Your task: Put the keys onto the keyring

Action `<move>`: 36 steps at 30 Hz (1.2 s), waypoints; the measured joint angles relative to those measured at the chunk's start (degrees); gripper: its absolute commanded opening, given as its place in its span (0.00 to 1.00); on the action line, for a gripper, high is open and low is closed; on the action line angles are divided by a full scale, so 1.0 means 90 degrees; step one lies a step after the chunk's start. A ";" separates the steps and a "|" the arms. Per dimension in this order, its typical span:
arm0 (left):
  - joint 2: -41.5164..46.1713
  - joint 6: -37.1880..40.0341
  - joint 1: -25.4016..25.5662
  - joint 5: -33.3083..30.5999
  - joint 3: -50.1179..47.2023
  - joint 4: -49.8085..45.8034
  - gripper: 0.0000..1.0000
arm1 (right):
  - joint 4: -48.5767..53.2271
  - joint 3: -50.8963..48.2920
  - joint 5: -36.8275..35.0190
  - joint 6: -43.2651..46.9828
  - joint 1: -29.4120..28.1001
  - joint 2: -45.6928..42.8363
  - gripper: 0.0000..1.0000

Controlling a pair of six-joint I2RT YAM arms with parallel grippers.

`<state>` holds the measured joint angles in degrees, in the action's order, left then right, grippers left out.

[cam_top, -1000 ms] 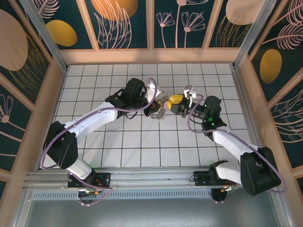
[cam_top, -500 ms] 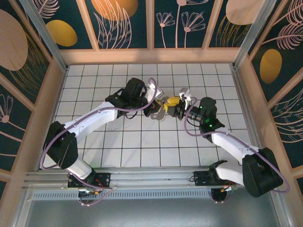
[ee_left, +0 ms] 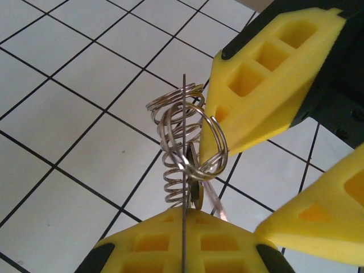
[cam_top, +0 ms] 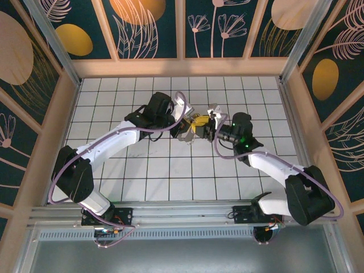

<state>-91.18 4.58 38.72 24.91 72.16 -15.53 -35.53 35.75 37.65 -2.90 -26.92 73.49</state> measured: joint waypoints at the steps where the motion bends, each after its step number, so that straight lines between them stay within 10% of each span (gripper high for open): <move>1: 0.0000 0.0015 0.0005 0.0022 -0.0005 0.0000 0.00 | 0.0002 0.0075 -0.0024 -0.0017 -0.0007 0.0063 0.18; 6: 0.0000 0.0015 -0.0017 0.0002 -0.0085 0.0039 0.00 | 0.0005 0.0248 -0.0083 -0.0085 -0.0005 0.0177 0.02; 9: 0.0000 0.0015 -0.0017 -0.0002 -0.0092 0.0041 0.00 | 0.0005 0.0250 -0.0073 -0.0141 -0.0005 0.0197 0.24; 13: 0.0000 0.0012 -0.0029 -0.0022 -0.0092 0.0044 0.00 | -0.0024 0.0277 0.0015 -0.0189 -0.0022 0.0243 0.26; 19: 0.0000 0.0012 -0.0039 -0.0058 -0.0104 0.0039 0.00 | -0.0068 0.0311 0.0002 -0.0231 -0.0002 0.0342 0.00; 36: 0.0080 0.0007 0.0039 0.0070 -0.0248 0.0517 0.00 | -0.0644 0.0078 0.0500 -0.0748 0.0634 0.0112 0.00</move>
<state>-90.45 4.64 39.07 25.54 69.93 -10.87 -41.32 36.45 42.15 -9.63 -21.21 74.50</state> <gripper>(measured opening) 0.053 0.038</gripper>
